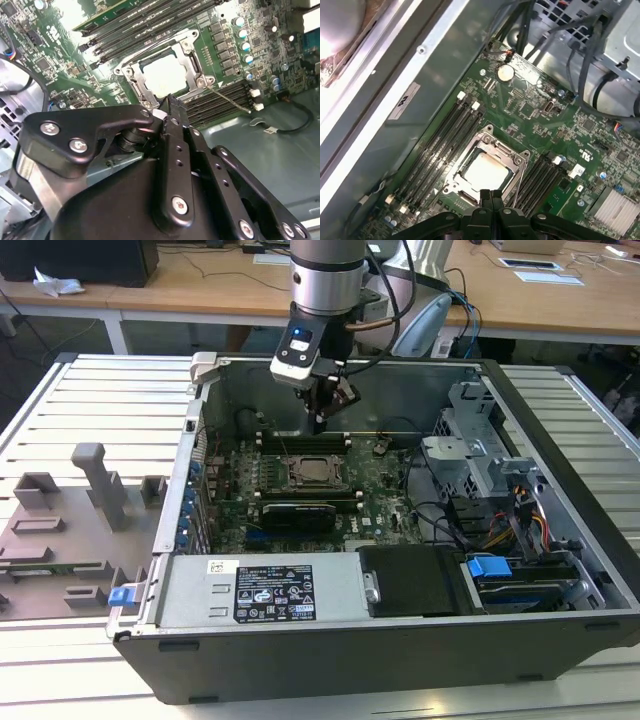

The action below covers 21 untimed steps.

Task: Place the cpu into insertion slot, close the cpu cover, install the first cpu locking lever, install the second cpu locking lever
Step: 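Install the first cpu locking lever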

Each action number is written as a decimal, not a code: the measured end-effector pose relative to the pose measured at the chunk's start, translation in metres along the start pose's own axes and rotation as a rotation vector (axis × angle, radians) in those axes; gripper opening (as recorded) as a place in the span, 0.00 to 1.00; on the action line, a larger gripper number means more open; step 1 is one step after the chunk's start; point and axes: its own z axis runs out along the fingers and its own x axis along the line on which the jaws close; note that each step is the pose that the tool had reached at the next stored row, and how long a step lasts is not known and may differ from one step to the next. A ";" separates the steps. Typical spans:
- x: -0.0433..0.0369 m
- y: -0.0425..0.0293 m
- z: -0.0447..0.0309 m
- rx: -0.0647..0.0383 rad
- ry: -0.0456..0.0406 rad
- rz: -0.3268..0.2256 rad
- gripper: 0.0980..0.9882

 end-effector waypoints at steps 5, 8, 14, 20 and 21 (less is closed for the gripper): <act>0.0000 0.0000 0.0000 -0.001 0.0006 -0.051 0.01; 0.0000 0.0000 0.0000 -0.002 0.0011 -0.097 0.01; 0.0000 0.0000 0.0000 -0.003 0.0020 -0.171 0.01; 0.0000 0.0000 0.0000 -0.004 0.0027 -0.235 0.01; 0.0000 0.0000 0.0000 -0.004 0.0027 -0.246 0.01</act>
